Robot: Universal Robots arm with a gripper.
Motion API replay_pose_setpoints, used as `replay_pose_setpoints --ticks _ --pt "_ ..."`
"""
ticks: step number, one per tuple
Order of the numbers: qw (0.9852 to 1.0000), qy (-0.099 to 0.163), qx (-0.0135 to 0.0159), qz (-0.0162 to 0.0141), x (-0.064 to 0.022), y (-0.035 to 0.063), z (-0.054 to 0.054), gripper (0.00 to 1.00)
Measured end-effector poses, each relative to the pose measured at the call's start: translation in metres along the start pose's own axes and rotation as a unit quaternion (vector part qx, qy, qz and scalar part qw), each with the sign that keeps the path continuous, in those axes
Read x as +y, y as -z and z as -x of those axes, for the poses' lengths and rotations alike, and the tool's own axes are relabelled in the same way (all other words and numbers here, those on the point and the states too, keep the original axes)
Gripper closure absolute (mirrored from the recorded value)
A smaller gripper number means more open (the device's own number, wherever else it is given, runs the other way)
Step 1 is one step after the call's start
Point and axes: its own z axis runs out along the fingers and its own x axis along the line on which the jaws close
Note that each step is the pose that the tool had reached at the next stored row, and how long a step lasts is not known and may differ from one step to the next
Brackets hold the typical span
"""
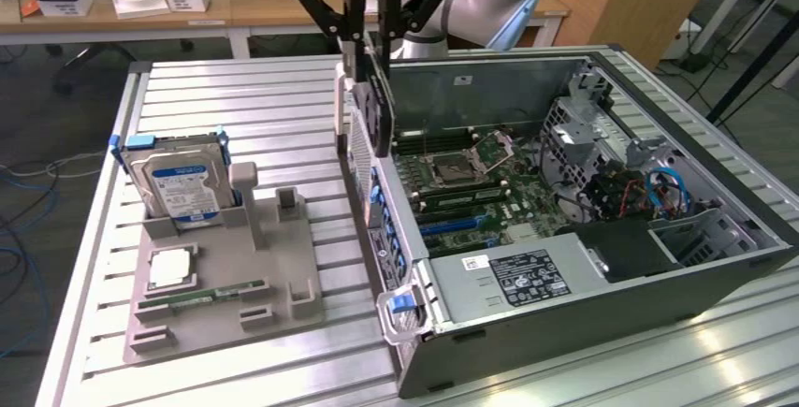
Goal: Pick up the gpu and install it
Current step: 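Pick up the gpu and move the gpu toward the slot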
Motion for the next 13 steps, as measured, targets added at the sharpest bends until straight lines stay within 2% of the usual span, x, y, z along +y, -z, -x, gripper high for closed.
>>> replay_pose_setpoints --ticks 13 --pt "1.0000 0.000 0.0000 0.0000 0.0006 -0.0006 0.020 0.74"
